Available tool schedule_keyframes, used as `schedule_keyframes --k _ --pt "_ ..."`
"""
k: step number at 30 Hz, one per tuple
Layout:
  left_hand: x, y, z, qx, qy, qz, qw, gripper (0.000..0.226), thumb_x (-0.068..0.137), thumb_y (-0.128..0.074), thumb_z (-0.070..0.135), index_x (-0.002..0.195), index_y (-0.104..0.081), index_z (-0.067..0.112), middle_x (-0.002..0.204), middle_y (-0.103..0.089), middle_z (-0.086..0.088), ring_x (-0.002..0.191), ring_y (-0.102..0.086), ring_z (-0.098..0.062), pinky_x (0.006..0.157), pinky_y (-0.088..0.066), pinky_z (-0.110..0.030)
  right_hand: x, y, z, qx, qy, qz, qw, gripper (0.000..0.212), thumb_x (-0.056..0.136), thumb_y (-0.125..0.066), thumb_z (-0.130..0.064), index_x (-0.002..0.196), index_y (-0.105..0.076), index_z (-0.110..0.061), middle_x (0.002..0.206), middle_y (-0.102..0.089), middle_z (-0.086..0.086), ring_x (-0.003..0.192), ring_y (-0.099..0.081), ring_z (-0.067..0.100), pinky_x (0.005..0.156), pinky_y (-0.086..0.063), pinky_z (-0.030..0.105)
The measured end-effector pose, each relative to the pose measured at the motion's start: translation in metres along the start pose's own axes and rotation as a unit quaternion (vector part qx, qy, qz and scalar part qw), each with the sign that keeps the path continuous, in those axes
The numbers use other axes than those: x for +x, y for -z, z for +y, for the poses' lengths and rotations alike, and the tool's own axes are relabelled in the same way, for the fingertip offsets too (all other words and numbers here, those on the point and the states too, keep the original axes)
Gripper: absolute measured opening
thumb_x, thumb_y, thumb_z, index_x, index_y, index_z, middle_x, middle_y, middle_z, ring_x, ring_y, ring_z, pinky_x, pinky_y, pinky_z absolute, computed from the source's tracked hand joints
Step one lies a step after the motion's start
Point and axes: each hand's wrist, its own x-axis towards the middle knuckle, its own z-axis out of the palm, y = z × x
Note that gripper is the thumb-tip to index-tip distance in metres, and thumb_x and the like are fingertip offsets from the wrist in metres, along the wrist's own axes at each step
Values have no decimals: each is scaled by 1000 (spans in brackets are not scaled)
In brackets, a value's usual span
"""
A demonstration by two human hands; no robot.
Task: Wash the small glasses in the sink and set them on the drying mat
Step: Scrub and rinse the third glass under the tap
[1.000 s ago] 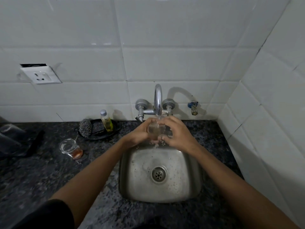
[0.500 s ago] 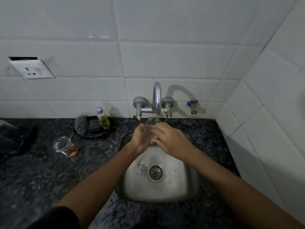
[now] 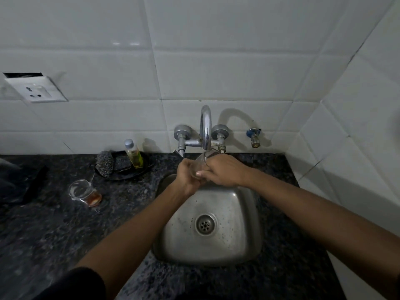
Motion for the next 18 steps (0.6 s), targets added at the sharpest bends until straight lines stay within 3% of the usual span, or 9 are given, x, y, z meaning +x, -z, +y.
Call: schedule_keyframes --k 3,5,7,10,12,15,16,18 --pt "-8 -3 8 77 35 -50 995 47 104 -35 31 99 -75 7 91 -72 -14 81 -63 -29 74 -49 -42 0 12 2 -47 41 -99 993 24 99 -66 -44 99 -68 -20 95 -66 -5 80 -60 13 73 -54 35" --pt "-11 -9 14 86 15 -105 991 41 101 -42 23 83 -76 8 81 -65 -12 70 -61 -26 62 -48 -36 2 11 3 -98 86 -85 988 19 98 -71 -33 111 -70 -19 108 -67 -2 90 -63 17 71 -52 31" --pt "-12 -14 11 29 -36 -95 994 42 100 -37 14 78 -73 5 77 -60 -11 62 -59 -22 52 -47 -29 6 4 -7 -98 39 -45 993 22 99 -69 -34 114 -70 -18 115 -69 3 102 -67 22 79 -55 35" --pt "-11 -11 0 -73 -67 -83 992 39 101 -33 16 99 -69 0 90 -69 -14 76 -69 -23 60 -57 -29 9 3 -9 -66 15 -12 998 26 101 -64 -40 115 -71 -19 115 -69 1 104 -65 20 87 -47 32" --pt "-13 -8 -2 -35 -61 -85 994 41 102 -33 22 106 -69 4 97 -73 -13 80 -70 -24 63 -57 -31 6 13 -3 -112 39 -38 992 20 100 -66 -31 113 -70 -16 112 -67 -1 99 -62 14 85 -41 25" --pt "-14 -9 10 111 -27 -86 990 34 100 -46 22 104 -76 8 99 -72 -11 85 -70 -24 79 -57 -41 4 13 4 -178 105 -56 977 7 94 -70 -12 101 -71 -12 101 -69 4 90 -67 19 79 -56 33" --pt "-15 -11 12 116 -30 -81 989 33 99 -45 18 105 -75 6 98 -71 -12 82 -70 -24 76 -56 -40 3 10 0 -160 91 -41 982 6 93 -71 -12 99 -71 -11 102 -69 6 91 -68 22 77 -57 35" --pt "-17 -15 12 52 -52 -60 995 41 102 -33 16 110 -71 1 98 -72 -14 82 -72 -25 75 -57 -38 3 9 -15 -113 28 -21 993 18 99 -68 -30 101 -71 -12 113 -68 7 100 -66 22 81 -53 36"
